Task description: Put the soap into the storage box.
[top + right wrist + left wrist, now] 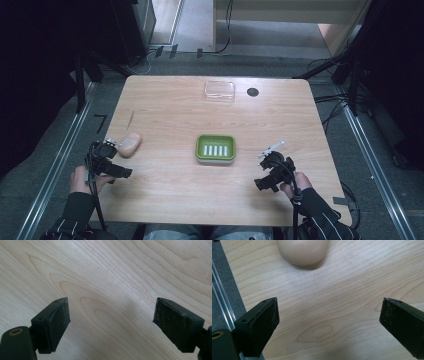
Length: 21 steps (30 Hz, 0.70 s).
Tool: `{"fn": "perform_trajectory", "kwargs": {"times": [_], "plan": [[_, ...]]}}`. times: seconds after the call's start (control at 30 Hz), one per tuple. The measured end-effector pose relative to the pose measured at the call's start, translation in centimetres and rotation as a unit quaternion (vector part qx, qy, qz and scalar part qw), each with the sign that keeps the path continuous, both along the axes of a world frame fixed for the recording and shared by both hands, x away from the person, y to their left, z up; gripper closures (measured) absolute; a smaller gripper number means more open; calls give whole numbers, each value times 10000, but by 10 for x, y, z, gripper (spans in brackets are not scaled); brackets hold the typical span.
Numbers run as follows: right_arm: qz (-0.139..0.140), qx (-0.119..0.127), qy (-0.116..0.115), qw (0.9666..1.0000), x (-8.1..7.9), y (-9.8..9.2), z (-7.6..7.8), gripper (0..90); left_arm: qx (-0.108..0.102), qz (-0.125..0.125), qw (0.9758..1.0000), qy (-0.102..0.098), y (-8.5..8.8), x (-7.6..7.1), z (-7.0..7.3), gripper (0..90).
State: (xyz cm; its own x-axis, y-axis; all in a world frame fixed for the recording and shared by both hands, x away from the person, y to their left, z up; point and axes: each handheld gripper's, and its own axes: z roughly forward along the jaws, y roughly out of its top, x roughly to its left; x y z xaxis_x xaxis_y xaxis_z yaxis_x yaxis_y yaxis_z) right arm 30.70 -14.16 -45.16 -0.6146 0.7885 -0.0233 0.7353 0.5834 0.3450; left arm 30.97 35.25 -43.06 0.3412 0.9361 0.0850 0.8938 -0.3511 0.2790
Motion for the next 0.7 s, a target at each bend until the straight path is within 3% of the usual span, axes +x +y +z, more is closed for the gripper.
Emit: {"fn": "perform_trajectory", "kwargs": {"times": [0.7], "plan": [[101,-62,43,9999,1,4,-2,141,55,-38,9999,-137,1,7,2,31]]}}
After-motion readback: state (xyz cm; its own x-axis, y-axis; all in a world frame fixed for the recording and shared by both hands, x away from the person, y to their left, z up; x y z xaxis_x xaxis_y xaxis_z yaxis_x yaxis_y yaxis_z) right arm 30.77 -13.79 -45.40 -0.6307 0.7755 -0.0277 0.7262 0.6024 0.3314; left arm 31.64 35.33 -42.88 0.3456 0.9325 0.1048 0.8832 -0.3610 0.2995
